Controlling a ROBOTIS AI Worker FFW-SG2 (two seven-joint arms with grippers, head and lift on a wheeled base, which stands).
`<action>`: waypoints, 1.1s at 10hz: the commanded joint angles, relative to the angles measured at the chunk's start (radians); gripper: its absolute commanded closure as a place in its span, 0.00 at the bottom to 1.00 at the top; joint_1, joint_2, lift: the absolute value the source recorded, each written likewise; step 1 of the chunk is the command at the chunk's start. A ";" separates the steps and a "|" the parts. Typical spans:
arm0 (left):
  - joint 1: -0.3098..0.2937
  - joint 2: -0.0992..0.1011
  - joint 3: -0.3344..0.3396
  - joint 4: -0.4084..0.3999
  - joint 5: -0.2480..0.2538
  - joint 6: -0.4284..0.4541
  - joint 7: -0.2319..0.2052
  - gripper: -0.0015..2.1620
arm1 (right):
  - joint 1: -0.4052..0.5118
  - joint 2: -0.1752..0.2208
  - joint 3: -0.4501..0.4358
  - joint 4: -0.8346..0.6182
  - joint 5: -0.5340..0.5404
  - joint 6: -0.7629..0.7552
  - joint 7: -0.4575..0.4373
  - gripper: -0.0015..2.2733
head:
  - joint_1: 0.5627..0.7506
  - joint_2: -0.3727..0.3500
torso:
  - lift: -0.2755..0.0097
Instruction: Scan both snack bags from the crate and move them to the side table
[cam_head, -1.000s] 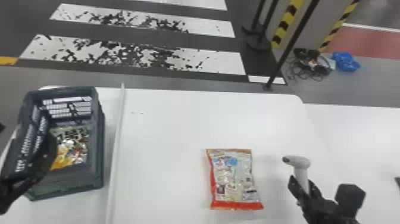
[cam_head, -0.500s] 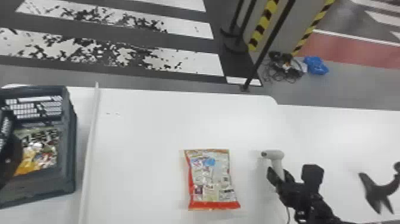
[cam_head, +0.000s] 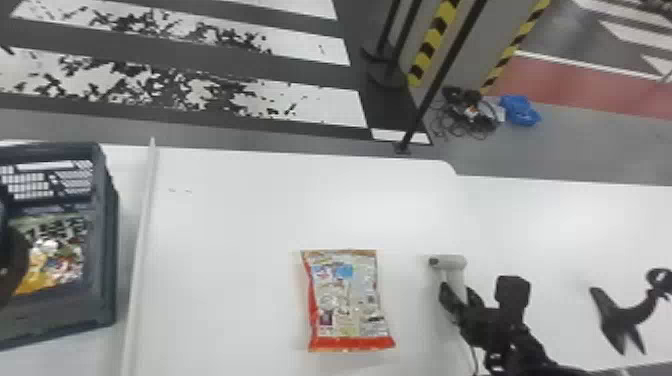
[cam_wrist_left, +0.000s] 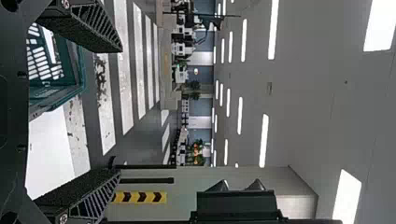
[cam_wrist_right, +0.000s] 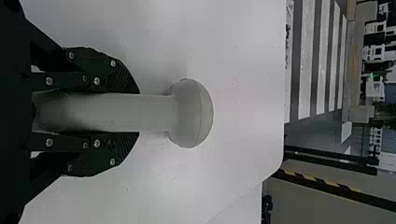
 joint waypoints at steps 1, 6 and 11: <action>-0.003 0.000 -0.002 0.002 -0.002 0.006 0.000 0.03 | -0.002 0.000 0.001 0.003 0.000 -0.004 0.000 0.33 | 0.70 0.12 | 0.86; -0.007 0.000 -0.002 0.006 -0.002 0.006 0.000 0.03 | 0.067 0.019 -0.022 -0.099 -0.032 -0.044 -0.025 0.03 | 0.70 0.13 | 0.86; -0.007 0.000 -0.002 0.012 -0.002 0.006 -0.001 0.03 | 0.317 0.048 -0.056 -0.559 -0.127 0.168 0.064 0.06 | 0.70 0.18 | 0.86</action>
